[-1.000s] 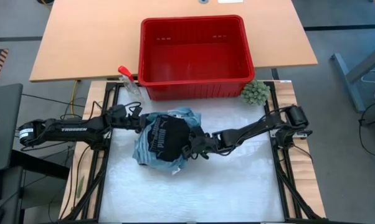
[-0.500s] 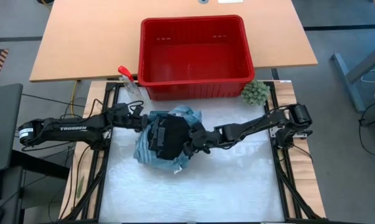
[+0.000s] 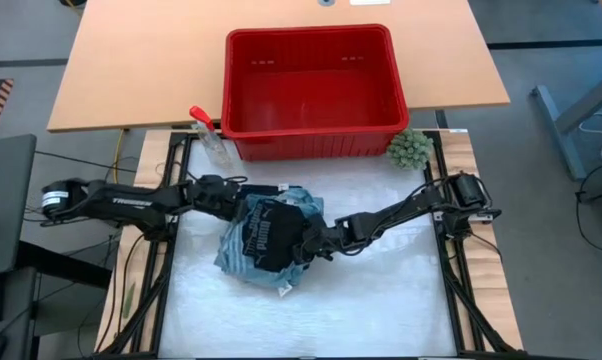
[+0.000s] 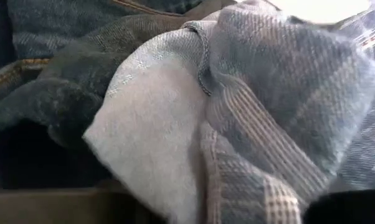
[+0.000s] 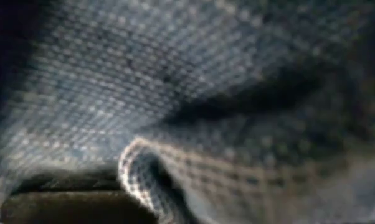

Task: Fold Laundry from Bin
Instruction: Put the stacked clothes into the red laundry bin

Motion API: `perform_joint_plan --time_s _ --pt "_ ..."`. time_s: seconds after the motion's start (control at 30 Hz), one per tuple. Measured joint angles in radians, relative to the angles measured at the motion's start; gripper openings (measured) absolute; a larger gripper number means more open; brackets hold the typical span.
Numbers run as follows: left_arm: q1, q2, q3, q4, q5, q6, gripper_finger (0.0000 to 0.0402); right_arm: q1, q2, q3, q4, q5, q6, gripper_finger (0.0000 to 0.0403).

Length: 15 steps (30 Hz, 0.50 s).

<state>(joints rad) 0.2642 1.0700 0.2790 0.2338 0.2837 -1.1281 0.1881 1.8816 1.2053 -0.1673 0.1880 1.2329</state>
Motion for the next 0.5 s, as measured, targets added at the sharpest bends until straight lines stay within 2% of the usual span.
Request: perform_joint_plan --time_s 0.1,0.2,0.37,0.5 --pt "0.036 0.016 0.000 0.003 0.045 0.062 0.0231 -0.001 0.000 0.000 -0.001 -0.017 -0.001 0.0108" --pt "0.099 -0.008 -0.001 -0.009 0.126 0.108 0.0259 -0.002 0.000 0.000 -0.002 -0.051 0.001 0.0108" --pt "0.170 -0.086 -0.002 -0.131 0.193 0.156 0.0266 -0.006 0.000 -0.001 -0.007 -0.105 0.018 0.0108" --pt "0.206 -0.176 -0.002 -0.259 0.180 0.217 0.0267 -0.010 0.000 -0.002 -0.009 -0.139 0.025 0.0108"
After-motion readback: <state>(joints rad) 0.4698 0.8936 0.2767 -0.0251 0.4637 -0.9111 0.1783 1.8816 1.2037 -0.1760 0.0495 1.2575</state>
